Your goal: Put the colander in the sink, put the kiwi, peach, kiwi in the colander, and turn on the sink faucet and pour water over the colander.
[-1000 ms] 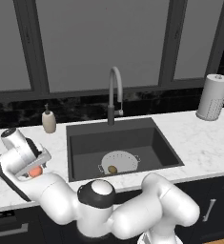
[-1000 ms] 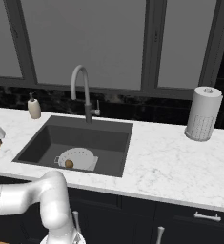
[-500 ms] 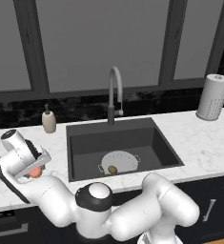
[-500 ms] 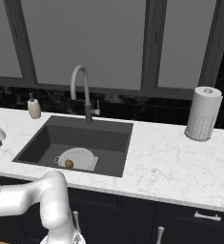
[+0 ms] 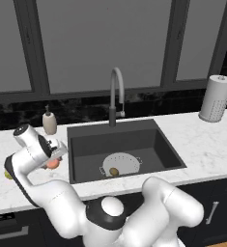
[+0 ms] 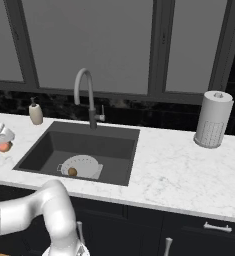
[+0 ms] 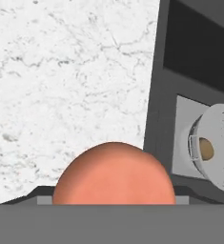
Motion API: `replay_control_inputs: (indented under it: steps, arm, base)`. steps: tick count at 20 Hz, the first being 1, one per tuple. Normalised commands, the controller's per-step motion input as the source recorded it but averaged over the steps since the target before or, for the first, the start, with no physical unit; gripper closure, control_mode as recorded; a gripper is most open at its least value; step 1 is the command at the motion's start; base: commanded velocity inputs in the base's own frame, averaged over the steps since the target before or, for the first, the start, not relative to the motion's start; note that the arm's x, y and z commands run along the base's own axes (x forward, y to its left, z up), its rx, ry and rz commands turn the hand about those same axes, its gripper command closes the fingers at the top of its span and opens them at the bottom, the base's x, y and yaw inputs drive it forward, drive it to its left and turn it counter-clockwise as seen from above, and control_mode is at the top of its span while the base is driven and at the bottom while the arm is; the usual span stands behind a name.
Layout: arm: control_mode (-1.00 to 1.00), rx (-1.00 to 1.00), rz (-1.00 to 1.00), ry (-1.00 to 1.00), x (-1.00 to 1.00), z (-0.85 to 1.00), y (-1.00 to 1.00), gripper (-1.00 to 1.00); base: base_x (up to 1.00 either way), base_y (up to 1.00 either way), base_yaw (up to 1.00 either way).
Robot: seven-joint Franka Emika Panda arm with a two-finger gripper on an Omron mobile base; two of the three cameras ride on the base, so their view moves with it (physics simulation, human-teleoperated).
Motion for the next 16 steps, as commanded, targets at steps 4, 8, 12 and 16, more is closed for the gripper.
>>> replay_control_inputs:
  steps: [4,8,12,16]
  arm:
    - [-1.00,0.00,-0.17,-0.04,0.00,0.31,-1.00,1.00]
    - [-1.00,0.02,-0.25,0.01,0.15,0.14,-1.00,1.00]
    - [-1.00,0.00,-0.30,0.08,0.39,0.00,-1.00,1.00]
    - [-1.00,0.00,-0.24,0.04,0.34,-0.17,-1.00,1.00]
  base:
    - [0.00,0.00,0.00]
    - [0.00,0.00,0.00]
    - [0.00,0.00,0.00]
    - [0.00,0.00,0.00]
